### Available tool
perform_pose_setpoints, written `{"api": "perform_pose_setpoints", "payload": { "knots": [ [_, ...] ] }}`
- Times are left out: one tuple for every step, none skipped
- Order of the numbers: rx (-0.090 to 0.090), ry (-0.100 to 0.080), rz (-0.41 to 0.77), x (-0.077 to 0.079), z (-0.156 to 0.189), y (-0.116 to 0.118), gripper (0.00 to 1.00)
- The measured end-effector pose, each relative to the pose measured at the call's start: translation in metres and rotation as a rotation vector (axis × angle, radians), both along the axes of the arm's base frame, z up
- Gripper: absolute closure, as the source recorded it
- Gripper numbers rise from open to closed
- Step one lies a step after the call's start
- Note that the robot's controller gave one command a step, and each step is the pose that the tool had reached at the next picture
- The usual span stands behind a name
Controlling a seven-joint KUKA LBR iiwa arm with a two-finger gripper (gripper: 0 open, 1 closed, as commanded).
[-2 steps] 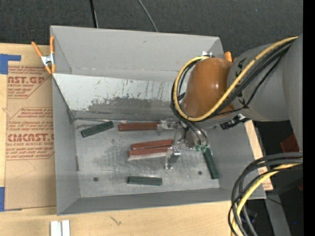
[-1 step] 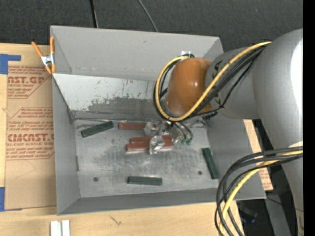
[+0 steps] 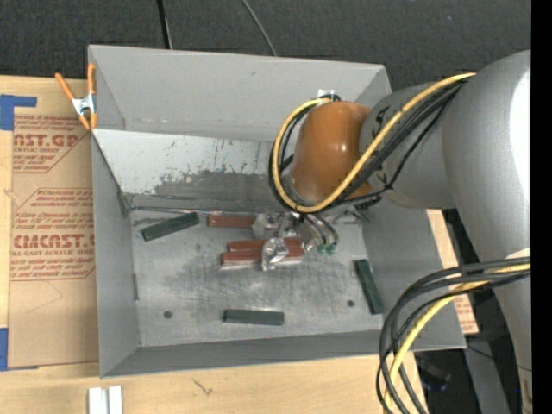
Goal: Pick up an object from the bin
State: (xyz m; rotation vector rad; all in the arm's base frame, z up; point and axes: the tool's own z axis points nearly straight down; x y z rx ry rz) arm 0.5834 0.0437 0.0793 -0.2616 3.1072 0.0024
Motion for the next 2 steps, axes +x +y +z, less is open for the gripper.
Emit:
{"api": "perform_pose_setpoints", "payload": {
  "knots": [
    [-0.001,0.024,-0.053,-0.003,0.035,-0.003,1.00],
    [-0.003,0.021,-0.017,-0.003,0.149,-0.005,1.00]
  ]
}}
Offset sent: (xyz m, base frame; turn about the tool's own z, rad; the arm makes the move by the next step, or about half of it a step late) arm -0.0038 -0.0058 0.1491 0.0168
